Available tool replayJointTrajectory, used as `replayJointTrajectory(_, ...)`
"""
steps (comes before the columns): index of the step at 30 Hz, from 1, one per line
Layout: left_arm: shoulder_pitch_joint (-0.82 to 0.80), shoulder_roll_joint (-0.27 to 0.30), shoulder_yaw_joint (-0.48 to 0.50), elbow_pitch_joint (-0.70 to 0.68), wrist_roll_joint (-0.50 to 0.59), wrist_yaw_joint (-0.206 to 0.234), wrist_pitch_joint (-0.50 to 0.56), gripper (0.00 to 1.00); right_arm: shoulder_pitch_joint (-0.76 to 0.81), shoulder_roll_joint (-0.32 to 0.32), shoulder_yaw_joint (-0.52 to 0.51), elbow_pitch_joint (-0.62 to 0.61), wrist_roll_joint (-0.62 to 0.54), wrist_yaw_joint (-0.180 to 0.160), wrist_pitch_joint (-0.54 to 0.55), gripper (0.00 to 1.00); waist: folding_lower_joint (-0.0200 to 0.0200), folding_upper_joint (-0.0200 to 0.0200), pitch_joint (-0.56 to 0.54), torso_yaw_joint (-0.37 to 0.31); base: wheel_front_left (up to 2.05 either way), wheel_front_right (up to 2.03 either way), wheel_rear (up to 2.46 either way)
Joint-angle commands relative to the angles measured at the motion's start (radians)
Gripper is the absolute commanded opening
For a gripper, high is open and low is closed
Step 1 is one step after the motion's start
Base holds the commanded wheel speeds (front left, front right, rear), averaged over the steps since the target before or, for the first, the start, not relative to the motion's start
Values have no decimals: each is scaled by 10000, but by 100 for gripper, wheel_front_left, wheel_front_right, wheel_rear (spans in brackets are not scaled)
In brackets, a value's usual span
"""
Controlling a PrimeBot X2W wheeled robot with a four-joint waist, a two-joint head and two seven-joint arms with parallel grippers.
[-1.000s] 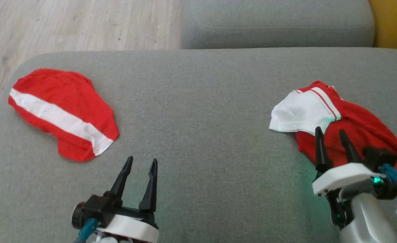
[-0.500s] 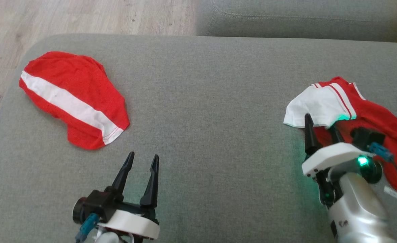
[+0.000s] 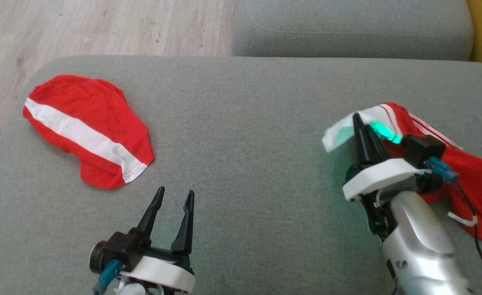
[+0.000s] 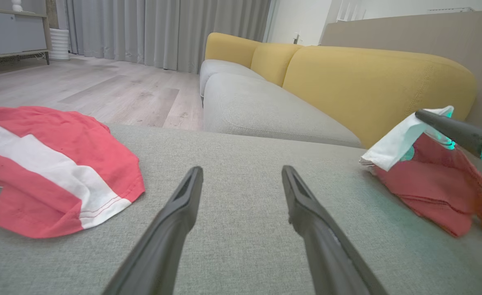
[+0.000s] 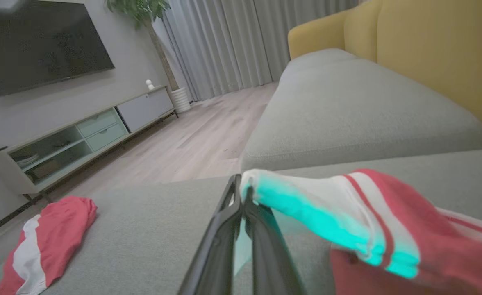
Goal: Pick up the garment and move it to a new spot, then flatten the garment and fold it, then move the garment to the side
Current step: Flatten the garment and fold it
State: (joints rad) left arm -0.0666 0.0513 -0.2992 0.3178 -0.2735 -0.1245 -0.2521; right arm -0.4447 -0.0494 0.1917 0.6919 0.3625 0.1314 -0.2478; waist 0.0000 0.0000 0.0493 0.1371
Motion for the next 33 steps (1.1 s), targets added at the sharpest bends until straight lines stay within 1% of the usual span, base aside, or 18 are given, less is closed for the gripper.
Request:
replayJointTrajectory(1,-319,-11,210,-249,-96,-31,-97,100,-564,-9,471,-587,137,-7,-129,0,0,0,-92,25,0,0,0)
replayJointTrajectory(7,-206,-11,165,-212,-179,14,-97,100,-849,-9,1886,-1668,413,-7,16,0,0,0,-296,156,0,0,0)
replayJointTrajectory(12,-76,-11,161,-187,-206,64,-97,100,-1191,-9,3103,-3006,1206,-7,378,0,0,0,-466,357,0,0,0)
replayJointTrajectory(15,-26,-11,175,-198,-190,72,-97,100,-1482,-9,3512,-3909,1823,-7,554,0,0,0,-476,458,0,0,0)
replayJointTrajectory(17,4,-11,186,-209,-169,70,-97,100,-1735,-9,3577,-4424,2061,-7,620,0,0,0,-443,512,0,0,0)
replayJointTrajectory(19,14,-11,201,-211,-146,68,-97,100,-2015,-9,3440,-4887,2280,-7,650,0,0,0,-369,564,0,0,0)
replayJointTrajectory(22,3,-11,224,-211,-129,63,-97,100,-2389,-9,2895,-5389,2540,-7,718,0,0,0,-218,619,0,0,0)
replayJointTrajectory(25,-36,-11,227,-213,-110,55,-97,100,-2711,-39,1989,-5552,2448,-7,936,0,0,0,-18,644,0,0,0)
replayJointTrajectory(27,-104,-11,211,-222,-110,47,-97,100,-2871,-201,1176,-5419,2410,-7,1174,0,0,0,114,668,0,0,0)
replayJointTrajectory(28,-148,-11,197,-221,-113,43,-97,100,-2938,-337,728,-5269,2433,-7,1324,0,0,0,188,688,0,0,0)
replayJointTrajectory(30,-269,-11,142,-220,-130,32,-97,100,-3065,-872,-74,-4815,2197,-7,1606,0,0,0,334,762,0,0,0)
replayJointTrajectory(31,-269,-11,142,-220,-130,32,-97,100,-3065,-872,-74,-4815,2197,-7,1606,0,0,0,334,762,0,0,0)
replayJointTrajectory(33,-392,-11,99,-227,-173,25,-97,100,-3165,-1472,-777,-4152,1938,-7,1835,0,0,0,497,806,0,0,0)
